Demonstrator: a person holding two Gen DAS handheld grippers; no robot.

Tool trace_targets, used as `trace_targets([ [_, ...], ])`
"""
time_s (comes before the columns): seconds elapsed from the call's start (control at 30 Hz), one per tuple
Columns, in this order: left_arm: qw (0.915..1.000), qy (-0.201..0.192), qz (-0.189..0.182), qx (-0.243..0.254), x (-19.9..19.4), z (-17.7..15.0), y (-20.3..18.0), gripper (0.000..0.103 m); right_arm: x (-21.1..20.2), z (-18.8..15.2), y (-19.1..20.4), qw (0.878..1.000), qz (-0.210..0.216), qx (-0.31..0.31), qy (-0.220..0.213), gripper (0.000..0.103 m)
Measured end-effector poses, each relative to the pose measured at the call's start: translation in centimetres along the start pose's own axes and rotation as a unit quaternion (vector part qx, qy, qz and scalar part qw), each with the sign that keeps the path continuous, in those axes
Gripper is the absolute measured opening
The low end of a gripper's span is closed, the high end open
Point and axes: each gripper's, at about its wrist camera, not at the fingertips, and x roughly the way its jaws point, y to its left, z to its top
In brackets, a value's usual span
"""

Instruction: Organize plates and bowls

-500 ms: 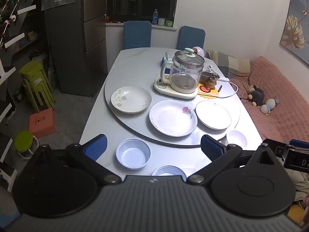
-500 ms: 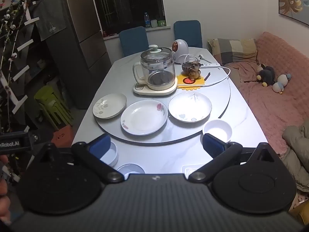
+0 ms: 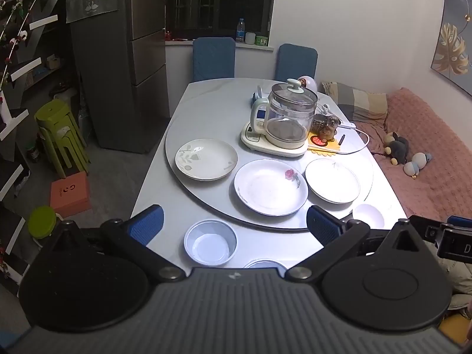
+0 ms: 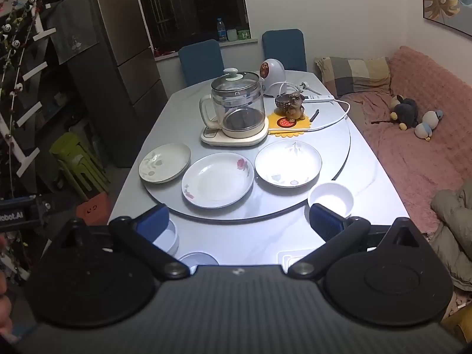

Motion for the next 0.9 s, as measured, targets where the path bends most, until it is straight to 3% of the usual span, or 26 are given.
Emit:
trace_targets([
  [0.9, 0.9998, 0.01, 0.01, -0.011, 0.9, -0.3, 0.8, 0.103, 0.8, -0.1, -0.1, 1.0, -0.003, 0.0, 0.01, 0.103],
])
